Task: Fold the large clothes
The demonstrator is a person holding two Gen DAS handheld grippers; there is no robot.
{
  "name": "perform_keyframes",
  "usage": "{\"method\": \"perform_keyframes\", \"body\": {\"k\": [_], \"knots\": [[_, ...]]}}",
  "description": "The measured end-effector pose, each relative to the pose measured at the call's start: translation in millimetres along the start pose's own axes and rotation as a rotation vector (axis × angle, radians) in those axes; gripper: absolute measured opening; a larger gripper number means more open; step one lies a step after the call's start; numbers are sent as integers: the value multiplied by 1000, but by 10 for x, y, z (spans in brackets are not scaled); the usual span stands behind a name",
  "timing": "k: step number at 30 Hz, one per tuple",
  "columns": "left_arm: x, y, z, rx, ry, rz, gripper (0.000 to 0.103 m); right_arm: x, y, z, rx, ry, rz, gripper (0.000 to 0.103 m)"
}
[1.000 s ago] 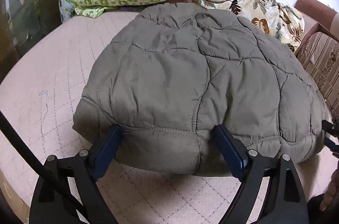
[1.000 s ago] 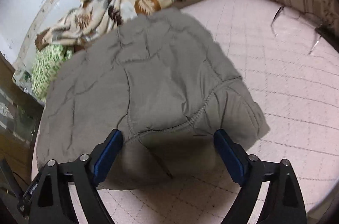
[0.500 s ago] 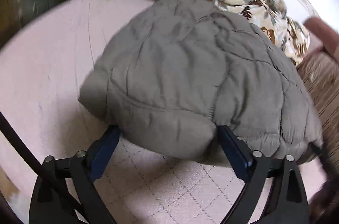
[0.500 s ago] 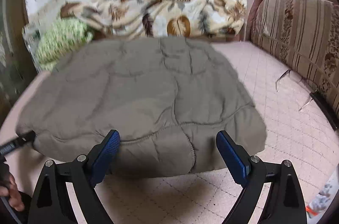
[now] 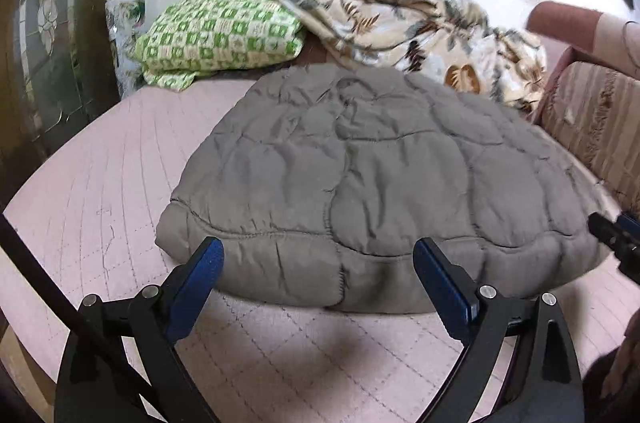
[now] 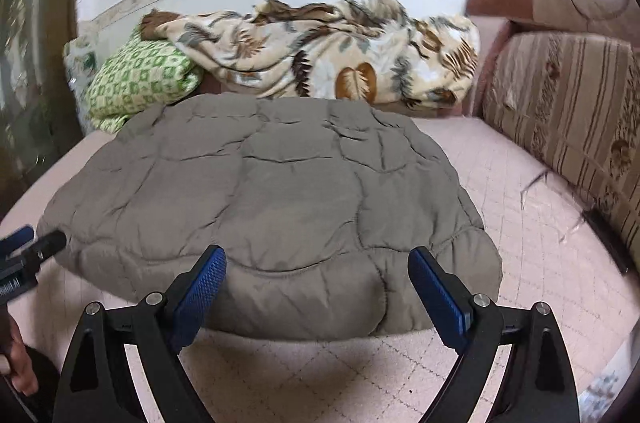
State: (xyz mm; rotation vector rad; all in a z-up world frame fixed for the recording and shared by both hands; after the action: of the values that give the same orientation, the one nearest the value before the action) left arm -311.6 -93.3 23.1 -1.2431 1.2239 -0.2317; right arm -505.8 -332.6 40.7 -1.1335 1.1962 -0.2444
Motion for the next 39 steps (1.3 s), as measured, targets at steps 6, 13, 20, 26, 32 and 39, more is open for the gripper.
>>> {"method": "perform_keyframes", "body": {"k": [6, 13, 20, 26, 32, 39], "knots": [[308, 18, 148, -68, -14, 65, 96, 267, 28, -135, 103, -6, 97, 95], [234, 21, 145, -75, 2, 37, 96, 385, 93, 0, 56, -23, 142, 95], [115, 5, 22, -29, 20, 3, 96, 226, 56, 44, 39, -32, 78, 95], [259, 59, 6, -23, 15, 64, 96, 285, 96, 144, -3, -32, 102, 95], [128, 17, -31, -18, 43, 11, 96, 244, 97, 150, -8, -38, 84, 95], [-95, 60, -227, 39, 102, -12, 96, 12, 42, 27, 58, -73, 28, 95]]}}
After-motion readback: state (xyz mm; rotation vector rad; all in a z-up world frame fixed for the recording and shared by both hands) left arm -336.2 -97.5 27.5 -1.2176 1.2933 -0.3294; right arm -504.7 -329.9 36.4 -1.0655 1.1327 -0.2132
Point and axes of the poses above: each gripper's, at about its wrist camera, not at the fingertips, and x roughly the way its jaws point, z to its left, y to its underside, the point moved 6 cm from there along x, roughly the way its jaws point, and after that the axes turned 13 degrees about y, right-handed, at the moved point
